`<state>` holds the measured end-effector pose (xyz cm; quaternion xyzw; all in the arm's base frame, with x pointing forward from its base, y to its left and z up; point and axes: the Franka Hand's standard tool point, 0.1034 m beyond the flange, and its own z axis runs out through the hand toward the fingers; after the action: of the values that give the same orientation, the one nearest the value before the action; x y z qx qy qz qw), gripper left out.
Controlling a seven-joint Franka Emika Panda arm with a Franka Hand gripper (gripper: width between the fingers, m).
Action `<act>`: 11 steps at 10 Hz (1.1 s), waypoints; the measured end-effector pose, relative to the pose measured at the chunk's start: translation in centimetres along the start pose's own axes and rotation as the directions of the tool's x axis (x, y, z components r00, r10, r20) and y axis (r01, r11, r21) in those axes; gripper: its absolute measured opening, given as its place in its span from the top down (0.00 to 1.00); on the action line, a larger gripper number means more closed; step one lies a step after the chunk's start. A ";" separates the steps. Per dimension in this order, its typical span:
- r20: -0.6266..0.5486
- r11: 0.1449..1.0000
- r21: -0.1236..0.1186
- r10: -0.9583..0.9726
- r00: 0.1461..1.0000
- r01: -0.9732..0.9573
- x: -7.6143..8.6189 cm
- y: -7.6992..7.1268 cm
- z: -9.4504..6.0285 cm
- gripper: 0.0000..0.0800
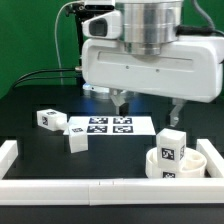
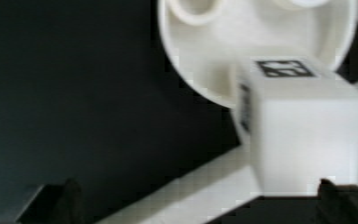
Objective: Assemble stool
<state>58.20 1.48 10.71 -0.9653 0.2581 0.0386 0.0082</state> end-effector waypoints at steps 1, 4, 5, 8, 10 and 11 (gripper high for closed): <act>0.010 0.999 0.010 -0.033 0.999 0.033 0.2 1.3 0.3 0.19; 0.084 0.999 -0.009 -0.033 0.996 0.034 0.3 1.9 0.5 0.19; 0.086 0.999 -0.010 -0.033 0.996 0.034 0.2 2.0 0.5 0.19; 0.089 0.973 0.001 -0.230 0.969 0.231 0.1 3.7 1.4 0.19; 0.083 0.927 0.009 -0.375 0.924 0.375 0.0 5.5 1.9 0.19; 0.081 0.891 0.016 -0.454 0.887 0.454 0.0 5.4 1.9 0.19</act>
Offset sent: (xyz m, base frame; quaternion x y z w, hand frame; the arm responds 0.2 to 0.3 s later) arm 0.0000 0.0000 0.0000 0.0000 0.0000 0.0000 1.0000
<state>55.36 -3.14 8.85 -0.9965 0.0248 0.0761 0.0262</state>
